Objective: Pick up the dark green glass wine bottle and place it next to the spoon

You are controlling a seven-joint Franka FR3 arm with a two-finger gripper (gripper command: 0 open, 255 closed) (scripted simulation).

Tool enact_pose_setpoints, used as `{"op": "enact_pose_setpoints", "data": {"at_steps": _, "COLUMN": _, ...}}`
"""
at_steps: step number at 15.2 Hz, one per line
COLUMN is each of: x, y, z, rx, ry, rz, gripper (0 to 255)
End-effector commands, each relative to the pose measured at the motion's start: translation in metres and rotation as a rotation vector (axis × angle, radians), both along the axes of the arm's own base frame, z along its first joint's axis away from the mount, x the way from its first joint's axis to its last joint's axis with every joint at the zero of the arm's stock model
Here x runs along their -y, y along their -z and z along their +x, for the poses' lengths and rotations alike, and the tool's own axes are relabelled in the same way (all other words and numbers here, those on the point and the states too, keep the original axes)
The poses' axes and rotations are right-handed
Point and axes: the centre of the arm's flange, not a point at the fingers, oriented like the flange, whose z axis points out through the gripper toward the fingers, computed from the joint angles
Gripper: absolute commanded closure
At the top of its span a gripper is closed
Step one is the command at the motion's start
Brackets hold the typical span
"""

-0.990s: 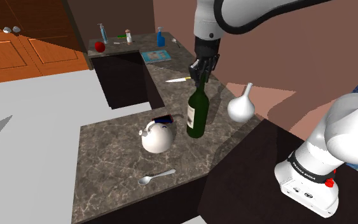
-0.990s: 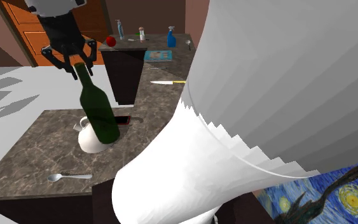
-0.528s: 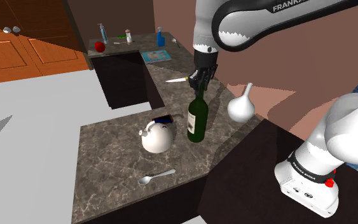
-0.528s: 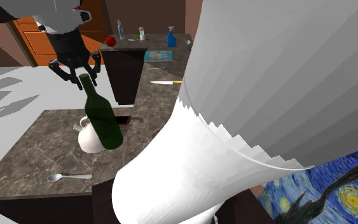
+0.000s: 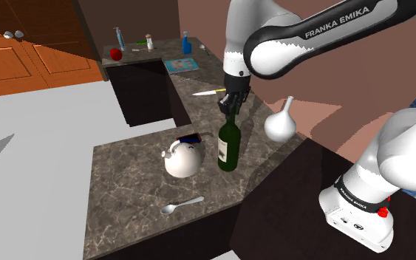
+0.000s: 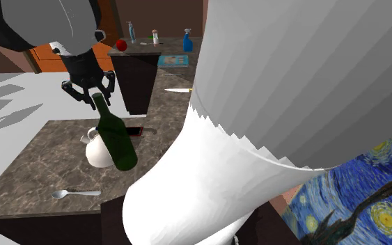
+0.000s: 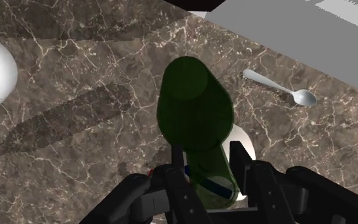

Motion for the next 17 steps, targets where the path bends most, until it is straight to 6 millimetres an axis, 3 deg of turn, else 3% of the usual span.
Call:
{"op": "enact_pose_setpoints", "data": {"at_steps": 1, "x": 0.0, "y": 0.011, "z": 0.0, "rx": 0.001, "ry": 0.0, "rz": 0.0, "gripper": 255}}
{"op": "enact_pose_setpoints", "data": {"at_steps": 17, "x": 0.0, "y": 0.095, "z": 0.0, "rx": 0.001, "ry": 0.0, "rz": 0.0, "gripper": 255}}
